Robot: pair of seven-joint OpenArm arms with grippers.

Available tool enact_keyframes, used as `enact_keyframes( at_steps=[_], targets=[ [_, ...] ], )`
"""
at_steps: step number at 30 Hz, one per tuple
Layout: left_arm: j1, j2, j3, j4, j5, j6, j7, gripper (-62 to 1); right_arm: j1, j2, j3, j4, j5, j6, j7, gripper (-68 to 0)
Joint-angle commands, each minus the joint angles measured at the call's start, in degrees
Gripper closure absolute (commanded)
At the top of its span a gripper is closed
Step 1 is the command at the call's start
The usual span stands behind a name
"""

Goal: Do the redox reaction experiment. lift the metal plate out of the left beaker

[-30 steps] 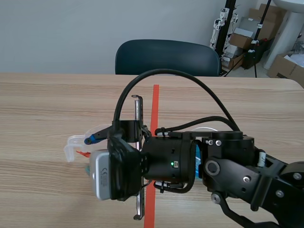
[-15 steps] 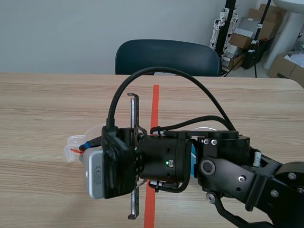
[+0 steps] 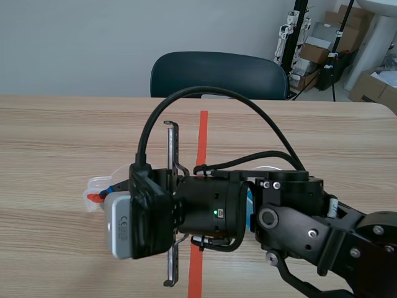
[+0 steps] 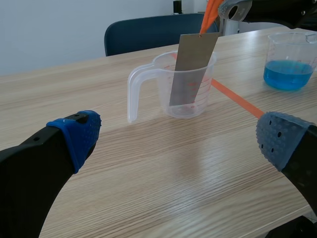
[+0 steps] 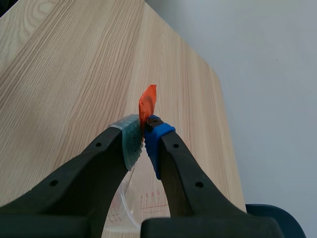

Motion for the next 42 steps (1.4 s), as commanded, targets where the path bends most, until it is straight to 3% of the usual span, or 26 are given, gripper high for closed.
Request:
enact_keyframes(
  at_steps=[1, 9, 32, 42],
  targets=[
    [0.00, -0.37, -0.44, 0.83, -0.26, -0.28, -0.83, -62.3, 1.11, -0.26, -0.07, 0.31, 0.66, -0.46, 0.13, -0.2],
    [0.00, -0.37, -0.42, 0.83, -0.26, -0.28, -0.83, -62.3, 1.11, -0.07, -0.04, 0.33, 1.77, -0.66, -0.72, -0.2],
    [0.00, -0.37, -0.42, 0.83, -0.26, -0.28, -0.81, -62.3, 1.11, 0.07, 0.26, 0.33, 27.06, -0.66, -8.74, -0.2],
    [0.00, -0.37, -0.42, 0.83, -0.26, -0.28, -0.81, -62.3, 1.14, 0.09, 4.96, 0.33, 38.49, -0.42, -12.33, -0.2]
  ],
)
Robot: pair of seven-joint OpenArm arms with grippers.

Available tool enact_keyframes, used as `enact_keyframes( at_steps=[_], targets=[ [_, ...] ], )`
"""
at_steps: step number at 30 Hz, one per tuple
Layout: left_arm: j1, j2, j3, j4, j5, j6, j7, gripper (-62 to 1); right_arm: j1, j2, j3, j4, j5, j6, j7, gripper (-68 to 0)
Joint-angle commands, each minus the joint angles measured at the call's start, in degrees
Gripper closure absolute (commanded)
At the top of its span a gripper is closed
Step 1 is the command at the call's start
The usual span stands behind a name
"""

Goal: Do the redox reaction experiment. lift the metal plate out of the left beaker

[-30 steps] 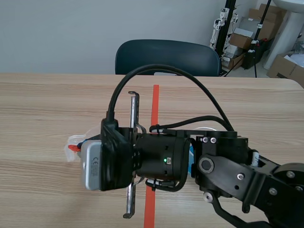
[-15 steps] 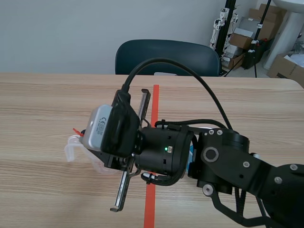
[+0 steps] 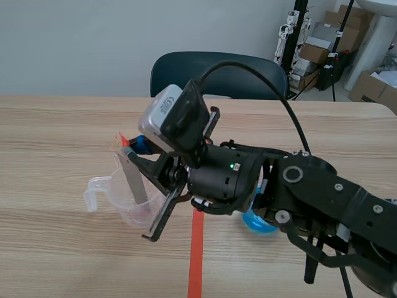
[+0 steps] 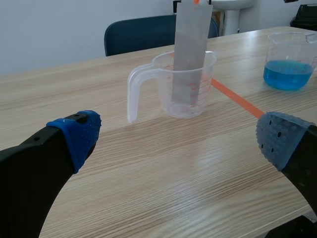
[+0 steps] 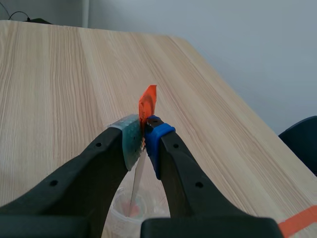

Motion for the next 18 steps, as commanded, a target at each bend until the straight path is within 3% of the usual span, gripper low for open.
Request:
enact_keyframes(
  at_steps=[1, 5, 18],
  targets=[
    [0.00, -0.37, -0.42, 0.83, -0.33, -0.28, -0.81, -62.3, 1.16, 0.04, 0.68, 0.33, 1.60, -0.22, 0.04, -0.2],
    [0.00, -0.37, -0.42, 0.83, -0.33, -0.28, -0.81, -62.3, 1.16, 0.04, 1.86, 0.33, 4.39, 2.38, -1.03, -0.2],
    [-0.02, -0.37, -0.42, 0.83, -0.33, -0.28, -0.81, -62.3, 1.46, 0.02, 2.32, 0.33, 14.05, 4.33, -4.83, -0.2]
  ],
)
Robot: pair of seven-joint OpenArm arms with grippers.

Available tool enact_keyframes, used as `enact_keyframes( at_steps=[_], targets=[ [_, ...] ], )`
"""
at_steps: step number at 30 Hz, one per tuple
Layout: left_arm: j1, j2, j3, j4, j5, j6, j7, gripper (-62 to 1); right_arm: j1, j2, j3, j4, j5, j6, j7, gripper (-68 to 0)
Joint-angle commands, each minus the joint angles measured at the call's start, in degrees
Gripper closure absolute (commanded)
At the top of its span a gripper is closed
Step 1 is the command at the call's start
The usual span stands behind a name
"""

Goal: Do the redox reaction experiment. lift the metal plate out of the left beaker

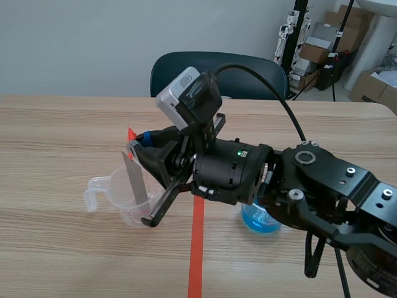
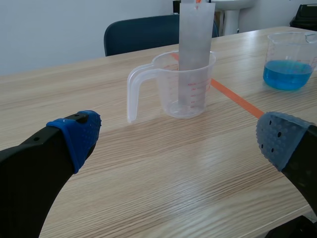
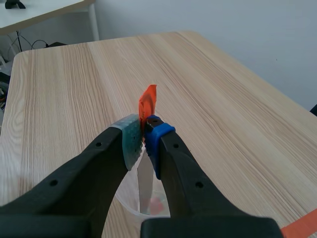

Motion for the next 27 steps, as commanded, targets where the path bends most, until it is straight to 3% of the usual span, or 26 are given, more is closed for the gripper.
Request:
enact_keyframes(
  at_steps=[1, 13, 27],
  targets=[
    [-0.02, -0.37, -0.42, 0.83, -0.33, -0.28, -0.81, -62.3, 1.16, 0.00, 0.55, 0.33, 0.42, -0.15, 0.92, -0.2],
    [-0.11, -0.37, -0.42, 0.83, -0.33, -0.28, -0.81, -62.3, 3.06, 0.00, 0.55, 0.61, 4.09, 0.15, -1.36, -0.2],
    [-0.17, -0.37, -0.42, 0.83, -0.33, -0.31, -0.79, -62.3, 4.00, 1.11, 0.66, 6.67, 6.58, 0.46, -5.38, -0.2]
  ],
)
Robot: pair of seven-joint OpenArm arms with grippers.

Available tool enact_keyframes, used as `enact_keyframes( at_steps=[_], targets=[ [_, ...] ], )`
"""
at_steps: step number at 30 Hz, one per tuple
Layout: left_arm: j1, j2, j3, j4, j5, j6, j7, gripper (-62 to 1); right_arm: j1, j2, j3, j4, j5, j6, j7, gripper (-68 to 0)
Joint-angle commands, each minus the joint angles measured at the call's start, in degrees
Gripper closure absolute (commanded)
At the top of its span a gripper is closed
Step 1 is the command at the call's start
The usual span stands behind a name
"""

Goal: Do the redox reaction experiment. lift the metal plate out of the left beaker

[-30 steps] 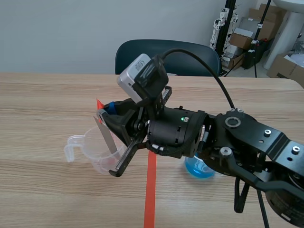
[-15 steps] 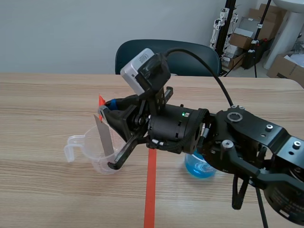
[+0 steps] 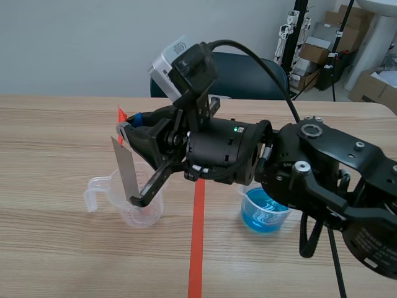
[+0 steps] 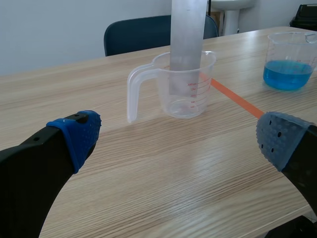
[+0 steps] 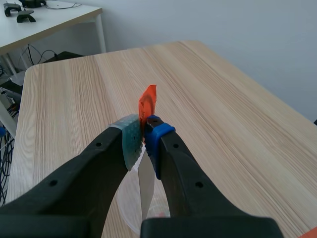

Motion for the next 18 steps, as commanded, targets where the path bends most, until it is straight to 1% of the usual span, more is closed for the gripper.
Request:
enact_keyframes(
  at_steps=[1, 8, 10, 12, 18],
  targets=[
    [-0.15, -0.37, -0.42, 0.83, -0.33, -0.28, -0.79, -62.3, 1.62, 0.52, 0.83, 2.27, 0.83, 0.00, 0.22, -0.2],
    [-0.15, -0.37, -0.42, 0.83, -0.31, -0.28, -0.79, -62.3, 1.62, 1.92, 2.67, 5.79, 2.58, 0.00, -1.46, -0.2],
    [-0.15, -0.37, -0.42, 0.83, -0.33, -0.28, -0.79, -62.3, 1.73, 2.69, 3.08, 6.97, 3.74, 0.02, -1.46, -0.2],
    [-0.15, -0.37, -0.42, 0.83, -0.31, -0.28, -0.79, -62.3, 2.27, 3.58, 3.13, 8.07, 5.86, 0.02, -1.90, -0.2],
    [-0.15, -0.37, -0.42, 0.83, -0.33, -0.28, -0.79, -62.3, 4.98, 6.45, 3.13, 10.84, 14.38, 0.20, -4.11, -0.2]
  ],
)
